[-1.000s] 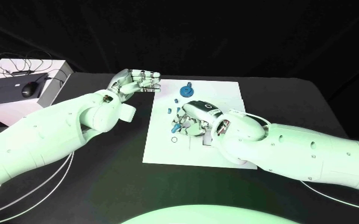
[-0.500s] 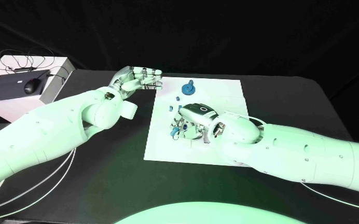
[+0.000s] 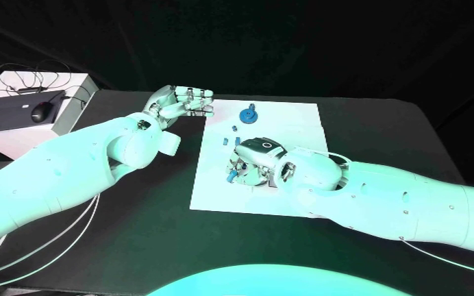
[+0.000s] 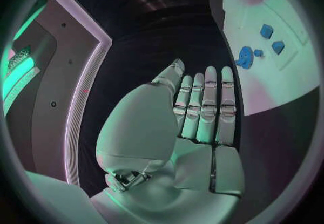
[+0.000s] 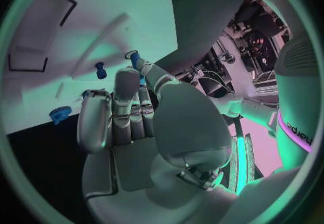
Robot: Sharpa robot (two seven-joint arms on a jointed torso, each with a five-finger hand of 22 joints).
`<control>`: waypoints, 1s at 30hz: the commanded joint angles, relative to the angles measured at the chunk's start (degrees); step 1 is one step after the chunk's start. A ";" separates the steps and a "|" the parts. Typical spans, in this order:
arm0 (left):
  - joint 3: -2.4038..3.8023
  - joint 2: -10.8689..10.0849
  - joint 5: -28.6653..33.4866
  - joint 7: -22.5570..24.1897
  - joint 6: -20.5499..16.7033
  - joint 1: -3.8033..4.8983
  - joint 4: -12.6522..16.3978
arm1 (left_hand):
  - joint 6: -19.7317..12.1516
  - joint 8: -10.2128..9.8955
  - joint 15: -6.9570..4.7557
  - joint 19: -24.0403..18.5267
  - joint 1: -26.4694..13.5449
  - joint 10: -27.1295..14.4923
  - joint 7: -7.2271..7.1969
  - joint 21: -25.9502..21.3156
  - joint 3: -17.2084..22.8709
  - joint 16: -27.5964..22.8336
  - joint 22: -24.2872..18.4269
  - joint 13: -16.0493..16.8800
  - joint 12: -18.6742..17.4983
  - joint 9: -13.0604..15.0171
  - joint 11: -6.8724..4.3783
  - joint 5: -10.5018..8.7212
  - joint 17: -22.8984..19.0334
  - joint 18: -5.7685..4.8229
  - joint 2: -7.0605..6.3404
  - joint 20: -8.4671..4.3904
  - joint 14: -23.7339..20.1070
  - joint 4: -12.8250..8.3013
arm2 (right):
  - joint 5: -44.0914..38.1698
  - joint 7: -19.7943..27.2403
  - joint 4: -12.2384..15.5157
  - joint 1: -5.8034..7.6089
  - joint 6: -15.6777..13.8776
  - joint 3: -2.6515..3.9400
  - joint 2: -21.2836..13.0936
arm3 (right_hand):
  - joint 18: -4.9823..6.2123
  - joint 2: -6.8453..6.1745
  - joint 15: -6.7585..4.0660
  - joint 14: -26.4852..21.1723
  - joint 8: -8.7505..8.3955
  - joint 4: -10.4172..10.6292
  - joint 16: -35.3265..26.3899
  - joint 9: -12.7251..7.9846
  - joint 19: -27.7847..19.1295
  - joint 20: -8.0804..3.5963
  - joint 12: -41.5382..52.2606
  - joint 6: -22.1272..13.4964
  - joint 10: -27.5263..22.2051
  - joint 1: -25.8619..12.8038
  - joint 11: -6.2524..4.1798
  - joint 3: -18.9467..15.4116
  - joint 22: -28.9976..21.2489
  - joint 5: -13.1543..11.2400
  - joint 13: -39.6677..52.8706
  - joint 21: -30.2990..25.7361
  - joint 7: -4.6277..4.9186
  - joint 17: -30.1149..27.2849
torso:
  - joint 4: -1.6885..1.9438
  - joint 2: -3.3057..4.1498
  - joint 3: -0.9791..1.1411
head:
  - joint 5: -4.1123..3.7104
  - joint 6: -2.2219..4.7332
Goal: Assemble the parts on the task board
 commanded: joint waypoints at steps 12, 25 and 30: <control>0.05 -0.12 0.25 0.48 0.75 0.00 0.15 | 0.19 0.00 0.04 0.00 -0.12 -0.23 0.25 0.36 0.17 0.05 -0.05 -0.06 -0.17 0.02 0.01 0.13 0.07 -0.37 -0.28 -0.10 -0.08 -0.21 | -4.06 -2.50 0.38 -0.26 1.99 -0.14 -0.53 | -0.30 1.48 -0.24 -0.05 0.35 -0.41 0.52 2.86 4.74 -0.31 0.14 0.69 1.63 0.63 -1.32 0.11 5.05 0.27 0.04 0.01 -0.03 -0.09 | 0.00 -0.04 -0.03 | -0.01 -0.05; 0.05 -0.13 0.25 0.45 0.76 0.00 0.19 | 0.19 0.00 0.04 0.00 -0.12 -0.23 0.25 0.36 0.17 0.05 -0.05 -0.06 -0.17 0.02 0.01 0.13 0.07 -0.37 -0.28 -0.10 -0.08 -0.21 | -4.34 -2.89 0.33 -0.34 2.07 -0.14 -0.12 | -0.22 1.40 -0.22 -0.12 0.30 -0.49 0.49 2.82 4.71 -0.29 0.11 0.63 1.49 0.52 -1.28 0.09 4.94 0.19 0.02 -0.32 0.01 -0.20 | 0.00 -0.07 -0.07 | -0.09 -0.06; 0.05 -0.07 0.25 0.46 0.77 0.00 0.24 | 0.19 0.00 0.04 0.00 -0.12 -0.23 0.25 0.36 0.17 0.05 -0.05 -0.06 -0.17 0.02 0.01 0.13 0.07 -0.37 -0.28 -0.10 -0.08 -0.21 | -4.18 -3.09 -0.90 -0.35 1.51 -0.27 0.91 | -0.06 0.33 0.03 -0.20 0.17 -0.15 0.00 2.24 4.66 -0.10 0.11 -0.36 0.44 -0.16 -0.94 -1.70 4.45 0.93 0.02 -1.19 0.39 -0.53 | 0.05 -0.05 -0.04 | -0.16 0.01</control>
